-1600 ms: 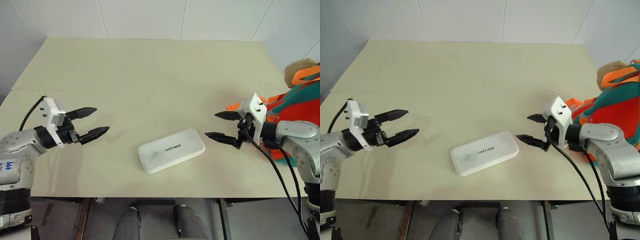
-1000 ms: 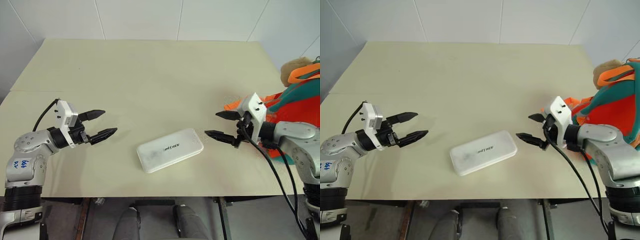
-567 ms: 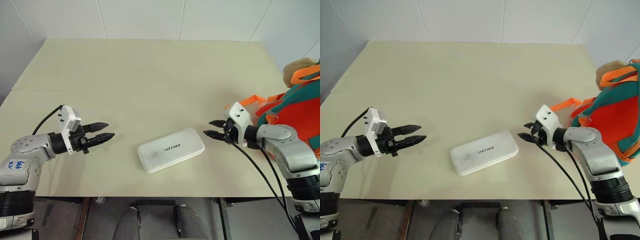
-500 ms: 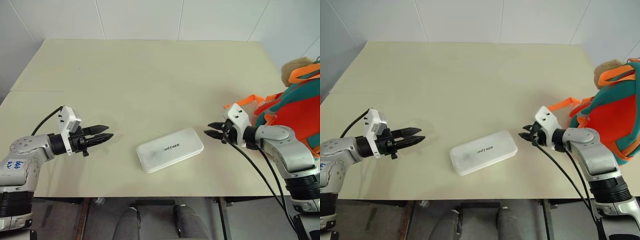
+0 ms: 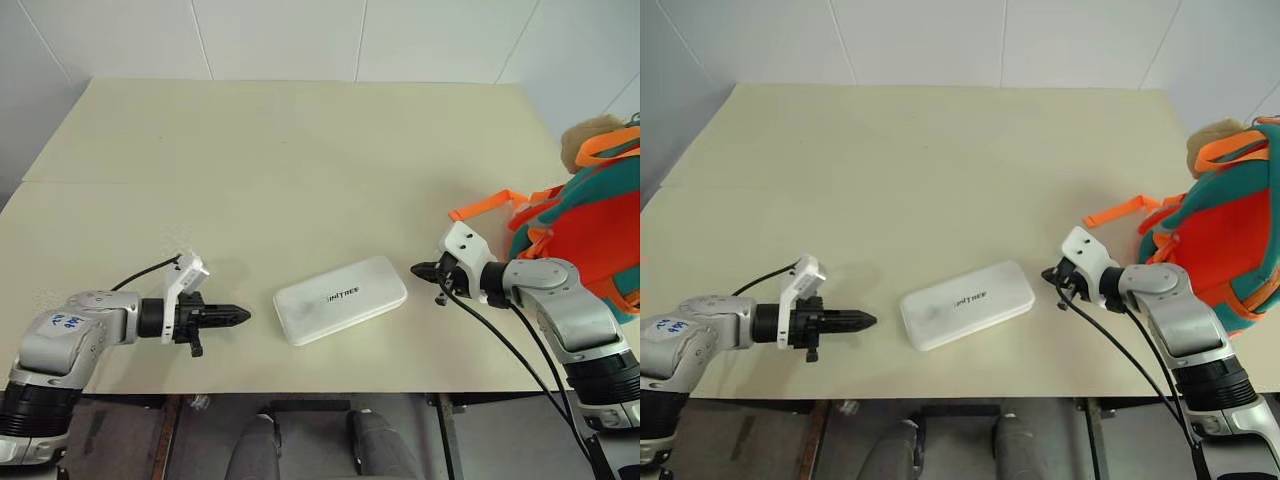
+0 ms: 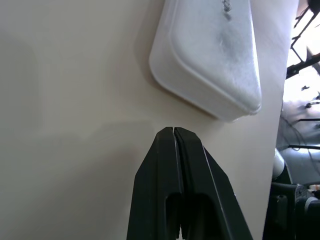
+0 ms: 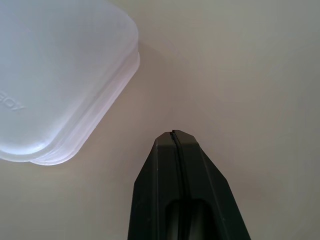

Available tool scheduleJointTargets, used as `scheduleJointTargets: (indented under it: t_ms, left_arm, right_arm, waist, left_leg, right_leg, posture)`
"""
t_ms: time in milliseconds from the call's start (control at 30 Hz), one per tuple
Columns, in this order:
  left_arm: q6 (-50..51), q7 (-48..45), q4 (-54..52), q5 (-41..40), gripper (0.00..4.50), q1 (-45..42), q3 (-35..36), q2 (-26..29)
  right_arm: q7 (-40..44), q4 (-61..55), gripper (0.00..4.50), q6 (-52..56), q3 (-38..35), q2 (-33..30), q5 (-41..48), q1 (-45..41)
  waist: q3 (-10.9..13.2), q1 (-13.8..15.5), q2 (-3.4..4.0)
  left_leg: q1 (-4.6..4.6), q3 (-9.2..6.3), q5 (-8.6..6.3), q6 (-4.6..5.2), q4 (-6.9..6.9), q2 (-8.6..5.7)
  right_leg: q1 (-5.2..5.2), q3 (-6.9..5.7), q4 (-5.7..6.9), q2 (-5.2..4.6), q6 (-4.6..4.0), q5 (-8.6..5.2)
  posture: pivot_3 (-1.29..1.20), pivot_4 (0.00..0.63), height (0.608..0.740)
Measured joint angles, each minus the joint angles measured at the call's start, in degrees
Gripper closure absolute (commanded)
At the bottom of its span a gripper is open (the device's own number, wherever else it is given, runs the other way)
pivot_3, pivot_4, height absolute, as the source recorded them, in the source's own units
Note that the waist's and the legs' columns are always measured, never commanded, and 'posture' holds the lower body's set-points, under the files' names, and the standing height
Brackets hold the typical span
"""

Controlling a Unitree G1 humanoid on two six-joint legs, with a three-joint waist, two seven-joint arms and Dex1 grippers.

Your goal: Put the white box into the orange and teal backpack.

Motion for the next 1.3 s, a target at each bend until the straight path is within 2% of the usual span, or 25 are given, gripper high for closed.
scheduleJointTargets:
  t_ms: [300, 733, 1133, 1300]
  left_arm:
    - [-1.31, 2.90, 0.13, -0.04, 4.47, -1.20, -3.17, -7.69]
    - [-4.61, 3.10, 2.56, 2.62, 4.47, -1.30, -1.68, -6.86]
    - [-5.59, 3.62, 3.00, 4.31, 4.47, -1.56, -0.78, -6.43]
    - [-3.37, 5.67, 1.86, 2.62, 4.47, -2.38, 1.07, -7.16]
  right_arm:
    - [1.89, -2.32, 4.50, 1.32, 1.49, 0.04, -0.23, -0.01]
    - [7.63, -13.14, 4.50, 11.34, -0.11, -4.52, 4.57, 4.13]
    - [8.90, -14.65, 4.50, 11.34, -0.10, -5.28, 6.12, 4.27]
    - [9.00, -11.47, 4.50, 8.22, -0.12, -7.83, 4.81, 4.18]
  waist:
    - [0.00, 0.15, 0.00]
    - [0.00, 0.07, 0.00]
    - [0.00, 0.15, -0.01]
    - [0.00, 0.18, -0.01]
  left_leg:
    - [-0.01, -0.04, 0.00, 0.00, 0.27, -0.02]
    - [0.04, -0.07, -0.01, 0.00, 0.34, -0.03]
    - [0.03, -0.07, -0.02, -0.01, 0.33, -0.04]
    - [0.02, -0.07, -0.02, 0.00, 0.32, -0.05]
  right_leg:
    - [0.07, 0.00, 0.15, -0.01, 0.02, 0.01]
    - [0.12, 0.00, 0.17, -0.01, -0.02, -0.01]
    - [0.13, 0.00, 0.11, -0.03, -0.03, -0.01]
    - [0.14, -0.01, 0.08, -0.05, -0.02, -0.01]
  posture:
    - [0.00, 0.150, 0.740]
    - [0.00, 0.150, 0.740]
    - [0.00, 0.150, 0.740]
    - [0.00, 0.150, 0.740]
